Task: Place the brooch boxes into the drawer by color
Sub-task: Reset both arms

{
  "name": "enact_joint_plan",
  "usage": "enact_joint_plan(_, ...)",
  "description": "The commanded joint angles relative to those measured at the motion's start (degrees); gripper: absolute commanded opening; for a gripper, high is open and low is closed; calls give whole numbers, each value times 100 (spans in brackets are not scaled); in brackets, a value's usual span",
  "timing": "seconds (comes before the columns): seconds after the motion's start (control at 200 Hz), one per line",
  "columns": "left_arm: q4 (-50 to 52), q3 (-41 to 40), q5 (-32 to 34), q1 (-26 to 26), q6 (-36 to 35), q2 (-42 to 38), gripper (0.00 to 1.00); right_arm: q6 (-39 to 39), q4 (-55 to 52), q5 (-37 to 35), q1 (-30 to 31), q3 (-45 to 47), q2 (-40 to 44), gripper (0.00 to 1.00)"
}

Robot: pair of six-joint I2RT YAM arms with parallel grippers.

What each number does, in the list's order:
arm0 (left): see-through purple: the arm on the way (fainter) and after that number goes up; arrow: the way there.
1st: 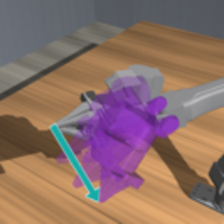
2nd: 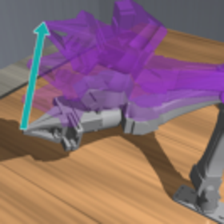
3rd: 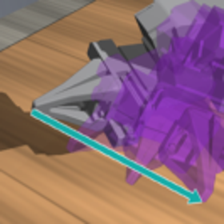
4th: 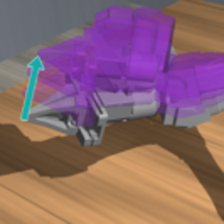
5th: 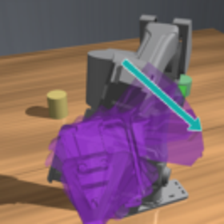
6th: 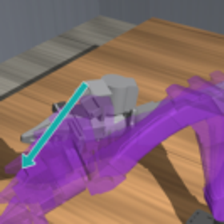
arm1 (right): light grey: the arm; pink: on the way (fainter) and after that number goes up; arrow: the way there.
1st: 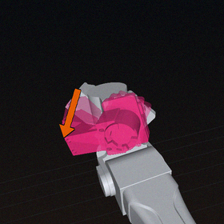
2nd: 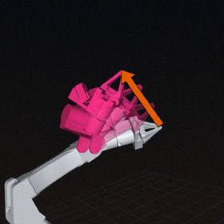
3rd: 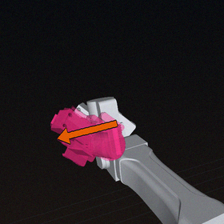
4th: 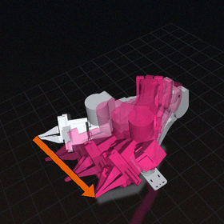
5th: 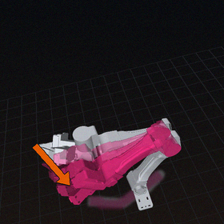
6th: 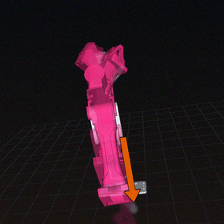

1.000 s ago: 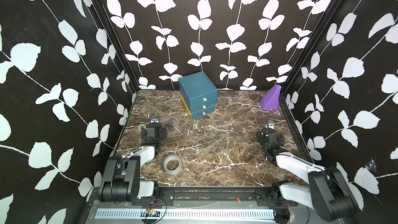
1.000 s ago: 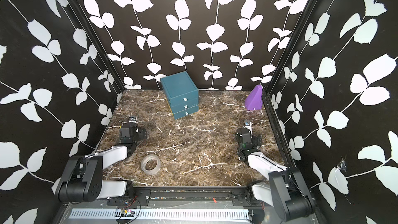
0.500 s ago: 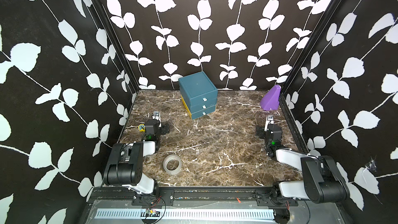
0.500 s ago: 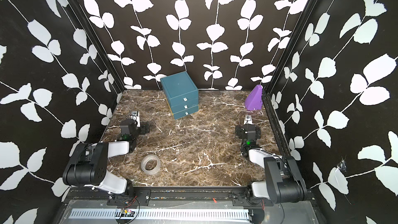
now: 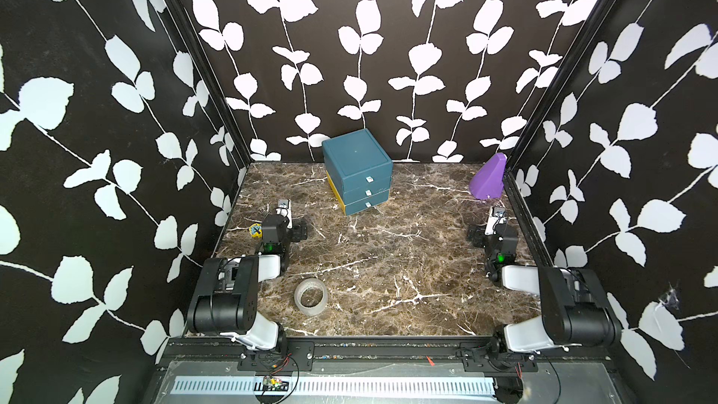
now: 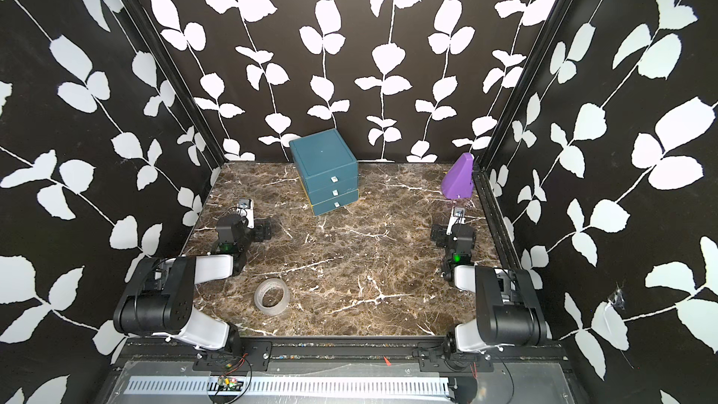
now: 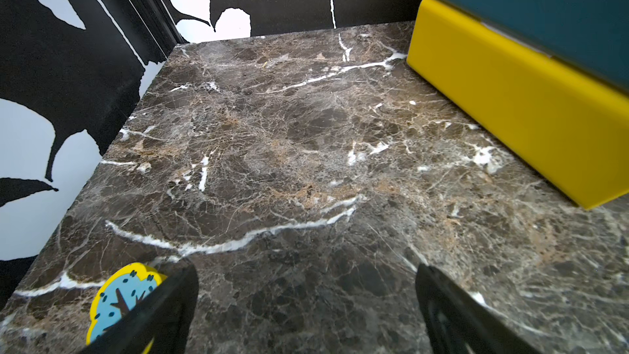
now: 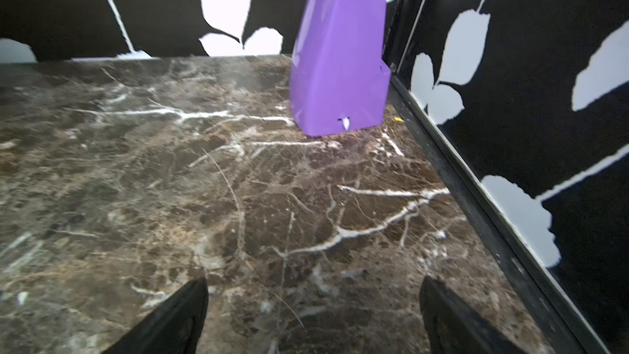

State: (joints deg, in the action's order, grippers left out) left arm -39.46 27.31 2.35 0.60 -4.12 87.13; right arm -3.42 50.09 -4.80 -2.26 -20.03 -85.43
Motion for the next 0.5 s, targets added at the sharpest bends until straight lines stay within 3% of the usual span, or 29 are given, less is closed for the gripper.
enact_joint_plan(0.0,-185,17,-69,10,-57,-8,99,44,829,320,0,233,-198,99)
enact_joint_plan(0.08,-185,6,-66,18,-63,-12,99,20,745,163,24,201,-194,99)
enact_joint_plan(0.21,-185,19,-55,18,-67,-12,99,125,-5,-711,372,-217,-218,99)
enact_joint_plan(0.495,-165,23,-48,30,-80,-3,99,148,-26,-708,395,-194,-177,99)
